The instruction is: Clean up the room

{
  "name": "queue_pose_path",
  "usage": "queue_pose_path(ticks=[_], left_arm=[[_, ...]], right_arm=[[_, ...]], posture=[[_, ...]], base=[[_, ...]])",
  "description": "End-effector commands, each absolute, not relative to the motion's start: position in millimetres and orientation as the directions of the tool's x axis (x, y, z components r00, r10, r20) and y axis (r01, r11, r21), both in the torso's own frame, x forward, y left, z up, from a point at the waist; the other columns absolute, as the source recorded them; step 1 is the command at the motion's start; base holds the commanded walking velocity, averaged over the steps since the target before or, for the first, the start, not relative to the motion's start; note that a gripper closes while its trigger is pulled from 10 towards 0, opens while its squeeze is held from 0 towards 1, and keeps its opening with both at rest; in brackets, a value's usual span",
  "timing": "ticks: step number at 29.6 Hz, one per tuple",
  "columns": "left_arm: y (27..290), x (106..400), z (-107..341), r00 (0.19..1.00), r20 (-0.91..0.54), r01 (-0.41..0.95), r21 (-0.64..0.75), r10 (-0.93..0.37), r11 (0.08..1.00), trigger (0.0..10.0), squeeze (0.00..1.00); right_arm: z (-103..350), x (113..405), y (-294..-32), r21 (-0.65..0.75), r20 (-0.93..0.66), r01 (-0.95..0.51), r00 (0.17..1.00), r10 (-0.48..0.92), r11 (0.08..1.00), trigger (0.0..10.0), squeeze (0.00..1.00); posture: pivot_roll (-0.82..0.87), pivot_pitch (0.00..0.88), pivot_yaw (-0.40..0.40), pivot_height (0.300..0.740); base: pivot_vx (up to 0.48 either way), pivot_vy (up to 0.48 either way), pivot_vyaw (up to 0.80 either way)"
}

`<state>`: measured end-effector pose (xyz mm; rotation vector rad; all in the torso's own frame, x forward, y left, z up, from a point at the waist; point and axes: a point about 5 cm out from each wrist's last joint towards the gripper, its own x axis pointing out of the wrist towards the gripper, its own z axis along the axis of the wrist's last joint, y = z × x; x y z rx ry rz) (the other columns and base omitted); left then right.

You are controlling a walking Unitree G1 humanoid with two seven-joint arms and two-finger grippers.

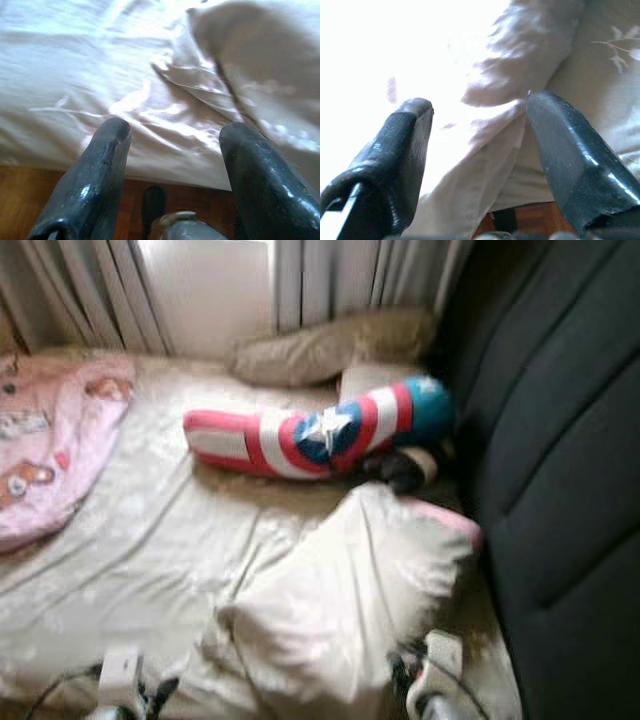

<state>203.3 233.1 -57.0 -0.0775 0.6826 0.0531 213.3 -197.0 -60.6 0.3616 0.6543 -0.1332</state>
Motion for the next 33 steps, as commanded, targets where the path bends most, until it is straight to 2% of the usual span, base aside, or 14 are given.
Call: queue_pose_path(ticks=[1, 12, 13, 18, 33], left_arm=[[235, 197, -59, 0.778, -0.627, -0.099, -0.072, 0.032, 0.992, 10.0, 0.00], [246, 195, -54, 0.808, -0.589, -0.086, -0.060, 0.034, 0.994, 10.0, 0.00], [247, 195, -54, 0.808, -0.588, -0.080, -0.056, 0.032, 0.995, 10.0, 0.00], [252, 192, -53, 0.813, -0.581, -0.066, -0.050, 0.025, 0.997, 10.0, 0.00], [260, 175, -48, 0.877, -0.479, -0.016, -0.090, -0.029, 0.996, 10.0, 0.00]], right_arm=[[-61, 213, -197, 0.312, -0.615, 0.262, 0.789, -0.016, 0.913, 10.0, 0.00], [-62, 218, -171, 0.352, -0.616, 0.222, 0.786, 0.046, 0.909, 10.0, 0.00], [-62, 218, -169, 0.366, -0.612, 0.239, 0.790, 0.039, 0.899, 10.0, 1.00], [-62, 219, -169, 0.348, -0.629, 0.305, 0.777, -0.020, 0.887, 10.0, 1.00], [-53, 234, -174, 0.297, -0.619, 0.360, 0.778, -0.109, 0.884, 10.0, 1.00]], posture=[[0.08, 0.050, -0.063, 0.740], [0.11, 0.075, -0.007, 0.740], [0.12, 0.082, 0.009, 0.740], [0.14, 0.102, 0.031, 0.740], [0.19, 0.197, 0.062, 0.740]], base=[[0.000, 0.000, 0.00], [0.000, 0.000, 0.00], [0.000, 0.000, 0.00], [0.000, 0.000, 0.00], [0.000, 0.000, 0.00]])
